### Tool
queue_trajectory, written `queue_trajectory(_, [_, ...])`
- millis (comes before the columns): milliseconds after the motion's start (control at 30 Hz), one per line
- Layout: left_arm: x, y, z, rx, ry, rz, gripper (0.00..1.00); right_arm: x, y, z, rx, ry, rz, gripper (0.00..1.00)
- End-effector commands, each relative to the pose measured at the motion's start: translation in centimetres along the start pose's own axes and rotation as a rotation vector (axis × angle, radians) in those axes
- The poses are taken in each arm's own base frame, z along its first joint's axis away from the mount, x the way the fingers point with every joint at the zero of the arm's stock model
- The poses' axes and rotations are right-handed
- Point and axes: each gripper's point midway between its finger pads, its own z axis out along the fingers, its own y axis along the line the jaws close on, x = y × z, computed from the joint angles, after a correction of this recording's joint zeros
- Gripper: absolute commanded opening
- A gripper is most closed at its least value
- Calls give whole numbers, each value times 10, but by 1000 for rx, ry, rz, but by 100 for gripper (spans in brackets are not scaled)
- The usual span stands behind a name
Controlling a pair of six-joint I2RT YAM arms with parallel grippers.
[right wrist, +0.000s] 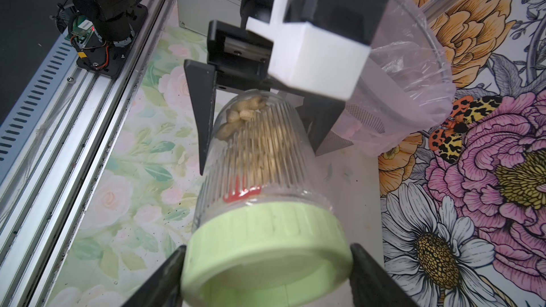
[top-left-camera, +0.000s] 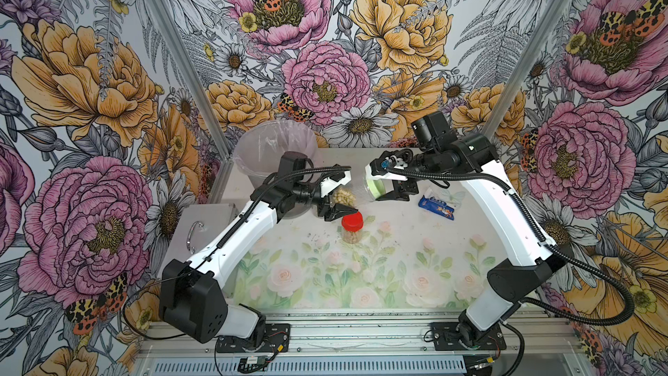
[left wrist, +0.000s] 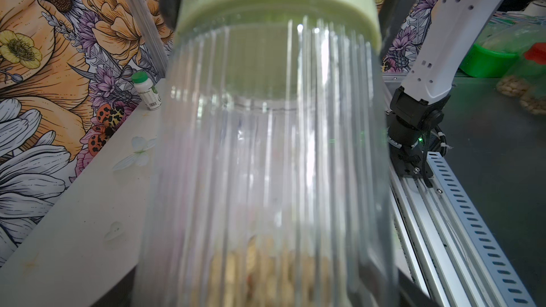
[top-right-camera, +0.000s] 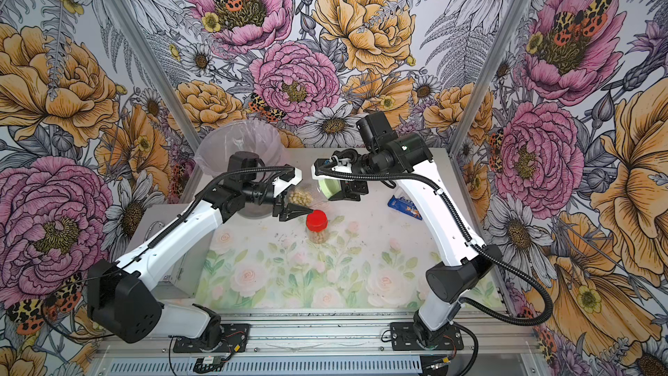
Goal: Empty moldy peanuts from jars
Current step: Unscrew the lid from the jar.
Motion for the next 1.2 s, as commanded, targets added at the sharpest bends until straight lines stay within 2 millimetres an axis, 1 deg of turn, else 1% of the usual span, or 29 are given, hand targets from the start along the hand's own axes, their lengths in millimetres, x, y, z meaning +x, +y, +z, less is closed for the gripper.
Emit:
queue_trajectory(0, [-2,4,3,0,15,-46,2,-42,6,-28,61,-131,-106,73])
queue_trajectory(133, [-5,2,7,18,9,-44,2,-48,7,-28,59,-150,-119,73])
queue_trajectory(300, [-12,-4,11,71,-18,-40,2,-56,8,-22,38,-173,-145,73])
queue_trajectory(500, [-14,-7,20,115,-27,-43,3,-72,10,-19,24,-210,-191,73])
queue_trajectory(633, [-16,-8,30,144,-28,-42,5,-81,14,-11,0,-226,-214,73])
queue_trajectory(800, [-18,-10,40,175,-31,-35,4,-82,12,-4,3,-218,-220,72])
queue_trajectory(867, [-17,-11,41,187,-33,-35,4,-82,12,-5,8,-215,-224,72])
queue_trajectory(1000, [-17,-14,36,230,-64,-51,3,-83,14,-8,15,-214,-251,72])
queue_trajectory(1167, [-19,-18,22,267,-110,-44,1,-83,14,-18,54,-187,-275,72])
